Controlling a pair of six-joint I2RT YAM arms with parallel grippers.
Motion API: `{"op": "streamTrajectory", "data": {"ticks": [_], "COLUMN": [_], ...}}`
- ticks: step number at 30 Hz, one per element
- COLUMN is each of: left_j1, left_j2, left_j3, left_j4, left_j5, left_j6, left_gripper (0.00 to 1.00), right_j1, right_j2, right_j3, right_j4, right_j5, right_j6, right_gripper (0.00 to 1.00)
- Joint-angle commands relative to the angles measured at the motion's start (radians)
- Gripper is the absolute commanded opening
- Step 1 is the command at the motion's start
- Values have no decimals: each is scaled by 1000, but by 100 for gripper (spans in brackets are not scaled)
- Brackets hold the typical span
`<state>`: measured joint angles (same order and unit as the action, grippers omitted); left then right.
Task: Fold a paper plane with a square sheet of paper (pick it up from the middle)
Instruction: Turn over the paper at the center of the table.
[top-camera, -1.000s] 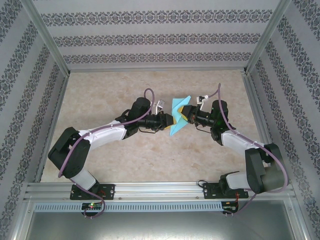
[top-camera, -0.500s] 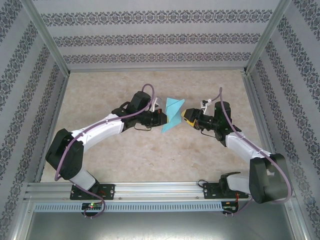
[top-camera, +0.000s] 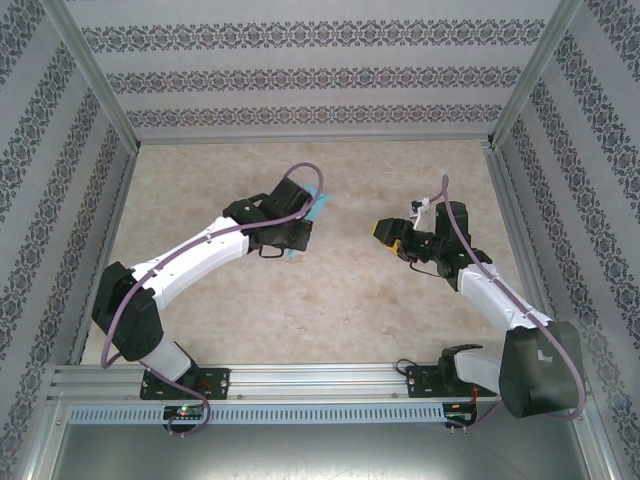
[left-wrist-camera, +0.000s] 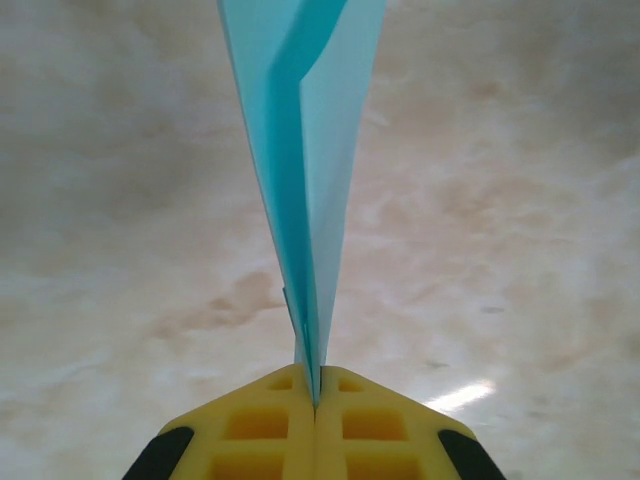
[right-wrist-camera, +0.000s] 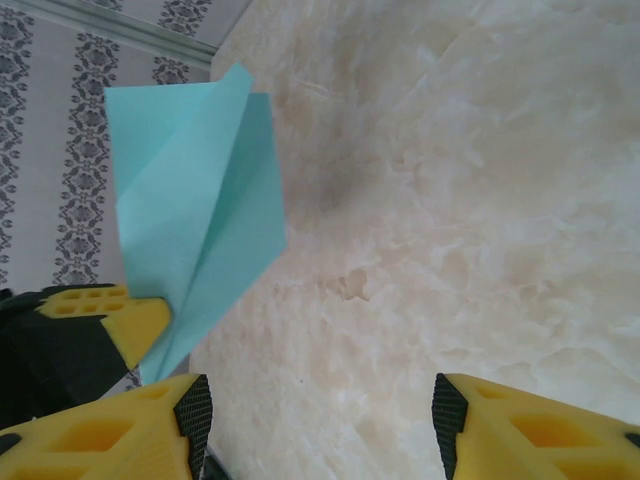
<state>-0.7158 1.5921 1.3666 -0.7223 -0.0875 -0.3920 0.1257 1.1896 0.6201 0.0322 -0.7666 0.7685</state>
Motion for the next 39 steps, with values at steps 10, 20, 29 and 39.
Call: {"op": "streamTrajectory", "data": {"ticks": [10, 20, 29, 39], "left_j1": [-251, -388, -422, -398], "left_j2": [268, 363, 392, 333], "left_j3": [70, -31, -62, -91], "left_j4": [-144, 57, 146, 208], "left_j5": [-557, -504, -376, -98], "left_j6": [191, 266, 280, 256], "left_gripper": [7, 17, 35, 57], "right_j1": [-56, -152, -155, -122], "right_j2": [-19, -27, -5, 0], "right_j3": [45, 69, 63, 31], "right_j4": [-90, -222, -209, -198], "right_j5": [9, 17, -25, -65], "right_j6": [-80, -159, -149, -119], "right_gripper": [69, 69, 68, 60]}}
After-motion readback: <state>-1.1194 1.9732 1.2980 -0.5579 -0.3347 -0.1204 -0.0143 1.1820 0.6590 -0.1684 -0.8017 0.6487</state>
